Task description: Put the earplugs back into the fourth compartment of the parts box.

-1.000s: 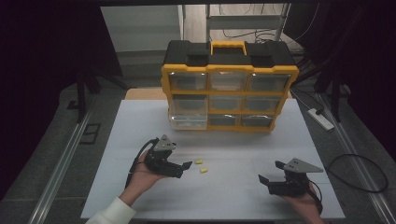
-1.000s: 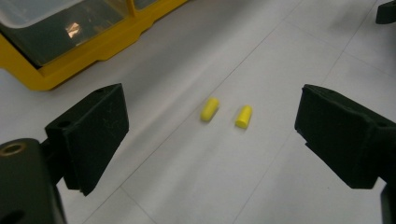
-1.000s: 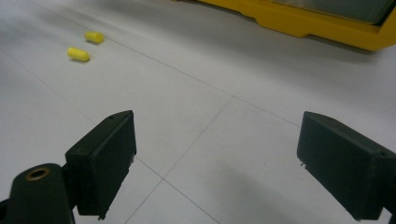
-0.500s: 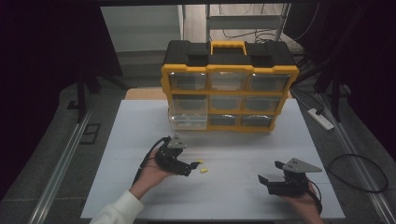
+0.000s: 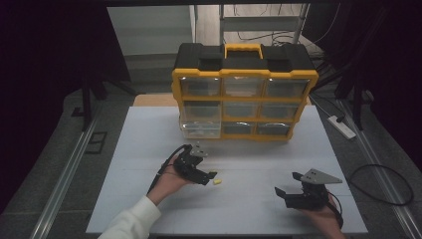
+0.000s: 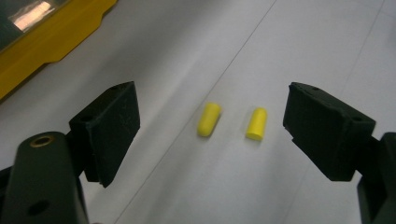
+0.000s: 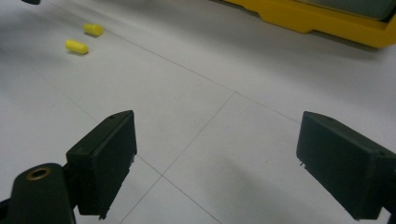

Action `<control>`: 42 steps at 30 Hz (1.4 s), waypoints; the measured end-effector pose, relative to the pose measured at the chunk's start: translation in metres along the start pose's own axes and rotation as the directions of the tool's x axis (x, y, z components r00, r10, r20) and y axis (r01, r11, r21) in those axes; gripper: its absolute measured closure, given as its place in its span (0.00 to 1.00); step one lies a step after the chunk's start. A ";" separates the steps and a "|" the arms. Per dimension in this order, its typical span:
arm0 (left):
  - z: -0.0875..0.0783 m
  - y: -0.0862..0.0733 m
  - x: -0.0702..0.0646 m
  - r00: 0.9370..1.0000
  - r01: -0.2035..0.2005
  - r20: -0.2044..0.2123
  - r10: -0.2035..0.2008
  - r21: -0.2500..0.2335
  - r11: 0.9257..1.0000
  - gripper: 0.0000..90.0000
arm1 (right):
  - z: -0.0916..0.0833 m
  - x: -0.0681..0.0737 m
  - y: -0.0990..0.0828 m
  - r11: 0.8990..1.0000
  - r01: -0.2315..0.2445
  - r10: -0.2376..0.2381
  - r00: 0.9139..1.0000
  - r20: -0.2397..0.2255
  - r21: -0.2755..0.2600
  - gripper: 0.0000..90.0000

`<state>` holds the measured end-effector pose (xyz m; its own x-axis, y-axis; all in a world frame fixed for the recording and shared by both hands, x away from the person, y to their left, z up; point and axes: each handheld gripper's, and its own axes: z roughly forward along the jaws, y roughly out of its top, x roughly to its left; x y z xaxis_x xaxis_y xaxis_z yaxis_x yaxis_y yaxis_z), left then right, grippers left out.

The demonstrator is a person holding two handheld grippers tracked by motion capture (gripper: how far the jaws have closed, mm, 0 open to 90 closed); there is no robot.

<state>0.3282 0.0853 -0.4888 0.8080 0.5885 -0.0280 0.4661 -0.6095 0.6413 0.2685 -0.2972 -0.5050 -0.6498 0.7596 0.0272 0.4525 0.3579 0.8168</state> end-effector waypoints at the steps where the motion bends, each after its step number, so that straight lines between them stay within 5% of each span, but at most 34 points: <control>1: 0.002 0.000 0.001 1.000 0.002 0.001 -0.002 0.001 1.000 0.21 | 0.000 0.000 0.000 1.000 0.000 0.000 1.000 0.000 0.001 0.14; 8: 0.015 0.003 0.005 0.999 -0.023 0.026 0.022 0.031 0.999 0.22 | 0.000 0.000 0.000 1.000 0.004 -0.004 1.000 0.001 0.004 0.14; 20: 0.031 0.004 0.005 0.997 -0.071 0.010 0.070 0.104 0.992 0.31 | 0.001 0.000 0.000 1.000 0.009 -0.009 1.000 -0.003 0.009 0.15; 30: 0.040 0.003 0.004 0.994 -0.105 0.044 0.099 0.155 0.982 0.56 | 0.002 0.001 0.000 1.000 0.012 -0.012 1.000 -0.004 0.014 0.15; 39: 0.040 0.003 0.003 0.991 -0.109 0.099 0.094 0.155 0.982 0.87 | 0.002 0.001 0.000 1.000 0.018 -0.018 1.000 -0.002 0.019 0.15; 42: 0.039 0.003 0.003 0.990 -0.114 0.096 0.100 0.155 0.981 0.87 | 0.002 0.001 0.000 1.000 0.019 -0.019 1.000 -0.001 0.019 0.15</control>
<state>0.3460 0.0643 -0.5171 0.8815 0.4707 -0.0376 0.4209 -0.7473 0.5141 0.2686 -0.2956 -0.5063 -0.6590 0.7520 0.0128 0.4519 0.3823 0.8060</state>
